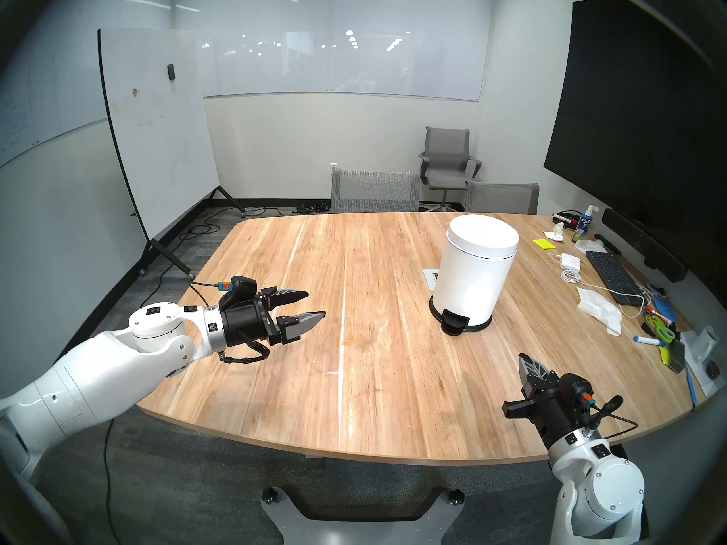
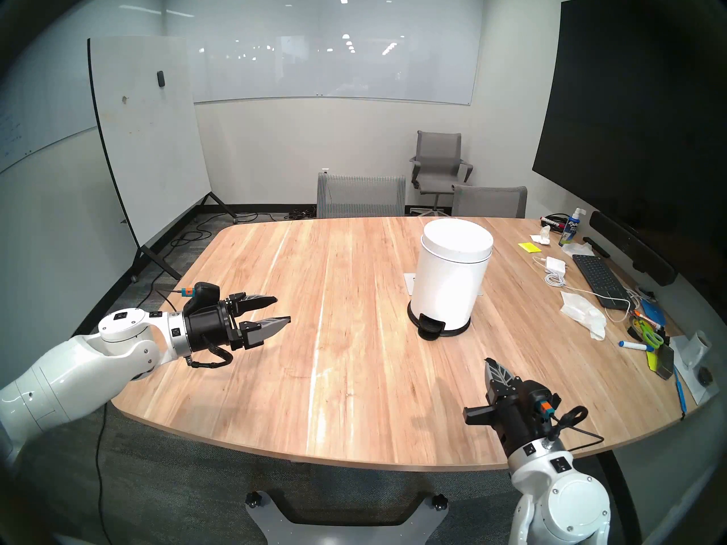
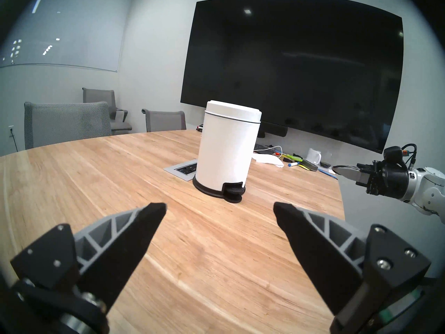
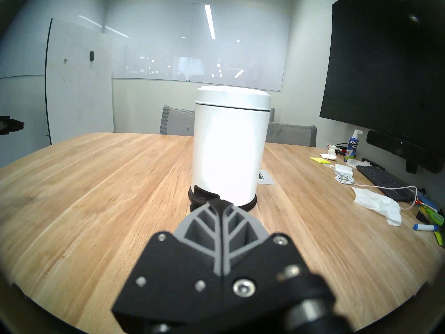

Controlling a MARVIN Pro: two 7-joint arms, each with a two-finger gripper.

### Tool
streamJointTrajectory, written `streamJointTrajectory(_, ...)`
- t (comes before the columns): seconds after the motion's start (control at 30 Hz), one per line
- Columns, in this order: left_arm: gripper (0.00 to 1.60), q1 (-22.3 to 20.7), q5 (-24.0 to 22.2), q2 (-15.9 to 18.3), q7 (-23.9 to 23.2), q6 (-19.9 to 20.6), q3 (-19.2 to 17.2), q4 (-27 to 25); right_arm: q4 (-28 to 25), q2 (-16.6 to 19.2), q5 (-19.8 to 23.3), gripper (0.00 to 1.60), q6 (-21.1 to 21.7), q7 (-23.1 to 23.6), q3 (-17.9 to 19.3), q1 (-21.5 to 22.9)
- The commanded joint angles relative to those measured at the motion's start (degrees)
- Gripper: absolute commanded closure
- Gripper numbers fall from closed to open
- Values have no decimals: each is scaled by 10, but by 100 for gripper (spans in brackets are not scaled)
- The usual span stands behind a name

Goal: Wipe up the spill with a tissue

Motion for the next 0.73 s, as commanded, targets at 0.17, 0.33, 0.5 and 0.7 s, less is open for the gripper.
streamJointTrajectory(0.17, 0, -4, -2, 3, 3, -9, -7, -14, -16, 3, 19, 160, -14, 13, 6, 3)
streamJointTrajectory(0.33, 0, -4, -2, 3, 3, -10, -6, -14, -16, 2, 19, 160, -15, 15, 7, 3)
streamJointTrajectory(0.5, 0, -4, -2, 3, 3, -10, -6, -14, -16, 1, 19, 160, -15, 17, 8, 4)
streamJointTrajectory(0.7, 0, -4, -3, 3, 3, -10, -6, -14, -16, 0, 19, 160, -15, 18, 8, 4)
